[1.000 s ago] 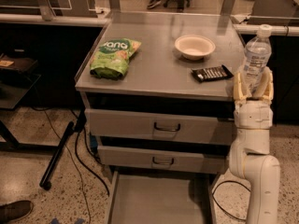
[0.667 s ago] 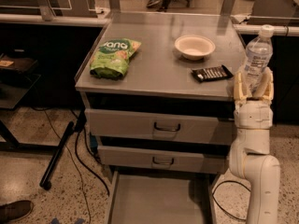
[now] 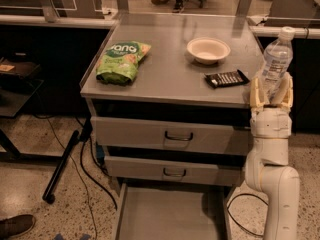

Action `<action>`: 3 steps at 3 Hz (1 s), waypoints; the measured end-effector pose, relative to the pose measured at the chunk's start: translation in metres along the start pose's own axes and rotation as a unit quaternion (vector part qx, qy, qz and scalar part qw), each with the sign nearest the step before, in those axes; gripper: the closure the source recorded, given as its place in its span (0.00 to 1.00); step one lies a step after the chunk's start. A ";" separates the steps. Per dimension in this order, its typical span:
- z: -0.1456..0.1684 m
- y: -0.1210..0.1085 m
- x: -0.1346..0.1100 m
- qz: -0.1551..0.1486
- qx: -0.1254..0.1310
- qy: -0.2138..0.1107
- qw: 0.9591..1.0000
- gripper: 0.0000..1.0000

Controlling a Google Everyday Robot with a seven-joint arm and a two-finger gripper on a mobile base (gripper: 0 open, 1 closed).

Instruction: Pick blue plastic bottle from bottom drawer and place on counter

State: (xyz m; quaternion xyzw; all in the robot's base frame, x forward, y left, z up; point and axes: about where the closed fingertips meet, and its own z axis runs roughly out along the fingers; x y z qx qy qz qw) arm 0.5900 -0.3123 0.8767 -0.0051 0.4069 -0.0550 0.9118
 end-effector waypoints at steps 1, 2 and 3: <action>0.000 0.000 0.000 0.000 0.000 0.000 1.000 0.09; 0.000 0.000 0.000 0.000 0.000 0.000 1.000 0.00; 0.000 0.000 0.000 0.000 0.000 0.000 1.000 0.00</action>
Offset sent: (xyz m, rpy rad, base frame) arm 0.0000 0.0000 0.0000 0.0000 0.0000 0.0000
